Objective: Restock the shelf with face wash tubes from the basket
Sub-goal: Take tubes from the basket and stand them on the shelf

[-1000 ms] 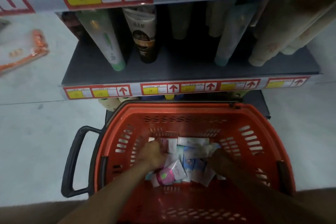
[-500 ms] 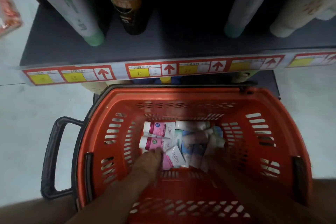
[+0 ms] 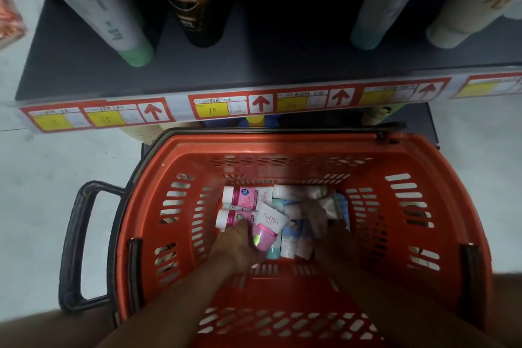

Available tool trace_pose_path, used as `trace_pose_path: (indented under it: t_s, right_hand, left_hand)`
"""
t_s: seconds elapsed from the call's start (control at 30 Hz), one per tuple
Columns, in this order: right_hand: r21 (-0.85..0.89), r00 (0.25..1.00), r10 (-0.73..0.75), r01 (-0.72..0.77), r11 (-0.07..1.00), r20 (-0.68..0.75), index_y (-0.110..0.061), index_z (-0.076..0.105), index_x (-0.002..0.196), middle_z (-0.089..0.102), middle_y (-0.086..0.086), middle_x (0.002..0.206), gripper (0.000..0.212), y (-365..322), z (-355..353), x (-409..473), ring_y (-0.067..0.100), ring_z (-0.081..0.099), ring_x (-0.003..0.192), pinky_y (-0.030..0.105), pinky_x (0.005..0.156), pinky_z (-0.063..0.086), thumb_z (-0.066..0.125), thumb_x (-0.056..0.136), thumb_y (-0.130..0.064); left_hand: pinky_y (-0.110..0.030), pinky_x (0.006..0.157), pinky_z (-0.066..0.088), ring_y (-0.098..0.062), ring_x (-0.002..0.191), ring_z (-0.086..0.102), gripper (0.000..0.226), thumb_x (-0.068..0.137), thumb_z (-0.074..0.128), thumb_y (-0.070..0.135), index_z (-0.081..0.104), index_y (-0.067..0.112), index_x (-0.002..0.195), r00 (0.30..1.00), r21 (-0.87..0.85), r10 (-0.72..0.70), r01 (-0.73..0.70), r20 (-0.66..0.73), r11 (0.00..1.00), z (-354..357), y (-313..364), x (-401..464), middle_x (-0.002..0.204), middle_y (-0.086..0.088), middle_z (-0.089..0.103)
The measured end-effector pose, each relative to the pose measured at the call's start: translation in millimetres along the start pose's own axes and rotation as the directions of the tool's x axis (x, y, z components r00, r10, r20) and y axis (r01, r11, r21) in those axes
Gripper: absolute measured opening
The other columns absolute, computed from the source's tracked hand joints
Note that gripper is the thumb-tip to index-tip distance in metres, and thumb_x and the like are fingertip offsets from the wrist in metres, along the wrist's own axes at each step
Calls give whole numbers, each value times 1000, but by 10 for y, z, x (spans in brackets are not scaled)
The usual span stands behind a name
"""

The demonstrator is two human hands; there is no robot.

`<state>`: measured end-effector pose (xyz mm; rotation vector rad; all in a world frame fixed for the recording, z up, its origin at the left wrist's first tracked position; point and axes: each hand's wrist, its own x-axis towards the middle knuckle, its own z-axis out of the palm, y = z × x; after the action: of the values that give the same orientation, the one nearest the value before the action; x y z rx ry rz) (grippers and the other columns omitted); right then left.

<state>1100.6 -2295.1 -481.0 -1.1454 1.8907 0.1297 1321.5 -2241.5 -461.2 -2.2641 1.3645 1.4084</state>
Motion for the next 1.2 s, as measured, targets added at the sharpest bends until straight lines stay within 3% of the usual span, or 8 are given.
trace_pose_path:
  t_s: [0.13,0.3,0.47,0.6,0.77,0.87,1.0,1.2]
  right_hand:
    - [-18,995,-97,97,995,18,-10,46,140,62,13,128,58,9,-101,-3,29,62,112,29,87,45,72,89,-20]
    - [-16,985,-148,150,989,83,-25,52,96,64,-3,89,16,-165,-273,-105,5,57,71,19,53,39,67,91,-30]
    - [-8,953,-273,276,961,132,-15,62,115,62,-11,87,30,-272,-371,-310,8,62,77,10,58,38,69,88,-24]
    - [82,943,-306,298,951,130,-14,62,111,65,-4,93,35,-397,-535,-560,1,57,71,4,53,41,76,80,-15]
    - [252,934,-354,333,909,44,-13,66,106,74,5,96,42,-502,-734,-863,18,72,84,39,77,62,80,66,-13]
    - [349,920,-389,352,869,41,-13,61,111,72,4,100,39,-619,-935,-1106,15,70,85,36,78,62,78,78,-3]
    - [434,894,-448,397,809,17,-17,59,113,74,5,101,36,-750,-1252,-1366,21,74,91,50,85,61,74,83,-5]
    - [629,833,-553,449,635,-37,-14,60,118,76,8,105,31,-959,-1702,-1814,19,77,88,35,76,63,65,92,1]
  left_hand:
    - [-28,86,56,-15,104,68,68,65,88,47,59,30,125,999,-129,-28,32,34,991,-51,48,-24,117,8,72]
    - [-13,68,46,-7,94,64,54,68,90,42,59,29,110,1000,-213,-24,21,-11,977,-166,178,-117,101,14,68]
    - [-23,74,52,-10,90,68,55,63,89,52,62,28,104,992,-259,-36,4,-118,966,-314,351,-296,98,12,72]
    - [-21,65,50,-5,79,69,38,62,91,43,64,31,86,974,-345,-45,-35,-223,938,-442,490,-549,88,10,76]
    - [-20,59,51,-2,73,69,56,51,89,56,69,25,93,934,-408,-22,-135,-357,903,-624,642,-915,81,12,74]
    - [-26,58,50,-9,76,67,48,64,94,40,57,24,89,890,-427,-24,-193,-454,884,-801,780,-1201,85,8,70]
    - [-26,59,47,-8,73,64,48,69,93,42,53,21,86,823,-407,28,-310,-568,859,-1031,969,-1585,82,7,68]
    - [-23,56,43,-6,64,59,48,68,93,44,54,21,85,715,-346,89,-439,-693,829,-1324,1215,-2105,75,8,66]
